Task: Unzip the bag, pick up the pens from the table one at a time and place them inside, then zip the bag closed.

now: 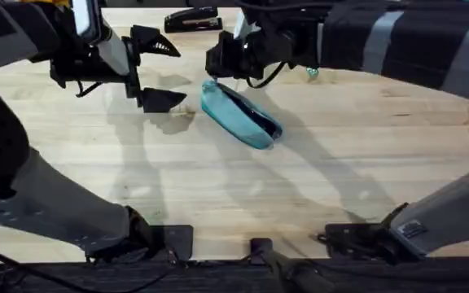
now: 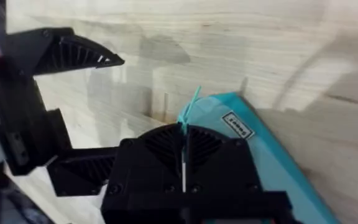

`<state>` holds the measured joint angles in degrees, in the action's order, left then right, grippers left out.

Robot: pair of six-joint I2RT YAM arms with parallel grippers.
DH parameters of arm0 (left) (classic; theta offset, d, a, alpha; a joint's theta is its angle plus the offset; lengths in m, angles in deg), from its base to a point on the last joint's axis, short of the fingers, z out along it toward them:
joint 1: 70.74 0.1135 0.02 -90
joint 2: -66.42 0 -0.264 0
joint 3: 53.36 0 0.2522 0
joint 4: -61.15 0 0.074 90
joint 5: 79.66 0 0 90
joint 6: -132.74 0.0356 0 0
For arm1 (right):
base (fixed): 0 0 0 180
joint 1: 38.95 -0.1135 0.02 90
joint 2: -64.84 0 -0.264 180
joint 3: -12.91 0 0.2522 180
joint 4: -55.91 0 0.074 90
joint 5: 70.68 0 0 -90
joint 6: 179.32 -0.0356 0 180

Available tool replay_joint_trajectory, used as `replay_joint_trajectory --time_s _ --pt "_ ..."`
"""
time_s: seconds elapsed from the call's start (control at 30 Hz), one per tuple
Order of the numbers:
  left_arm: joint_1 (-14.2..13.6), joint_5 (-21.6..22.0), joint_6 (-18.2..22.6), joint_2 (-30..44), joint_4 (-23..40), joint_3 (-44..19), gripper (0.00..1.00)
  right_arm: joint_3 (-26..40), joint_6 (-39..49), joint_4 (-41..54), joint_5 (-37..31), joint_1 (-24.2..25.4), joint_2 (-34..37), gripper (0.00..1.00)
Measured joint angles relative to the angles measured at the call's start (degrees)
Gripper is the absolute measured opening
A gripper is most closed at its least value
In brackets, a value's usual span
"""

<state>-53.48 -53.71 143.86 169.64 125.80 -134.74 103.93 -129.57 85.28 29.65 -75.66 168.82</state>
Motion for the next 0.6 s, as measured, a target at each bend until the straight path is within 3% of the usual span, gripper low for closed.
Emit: replay_joint_trajectory --time_s 0.37,0.6 --pt "-4.4 -0.5 0.0 0.0 2.5 0.0 0.993 0.0 17.8 0.0 0.0 -0.2 -0.9 0.03" --pt "-7.2 -0.7 0.0 0.4 2.9 0.0 0.993 0.0 23.5 0.0 0.0 -0.3 -0.9 0.03"
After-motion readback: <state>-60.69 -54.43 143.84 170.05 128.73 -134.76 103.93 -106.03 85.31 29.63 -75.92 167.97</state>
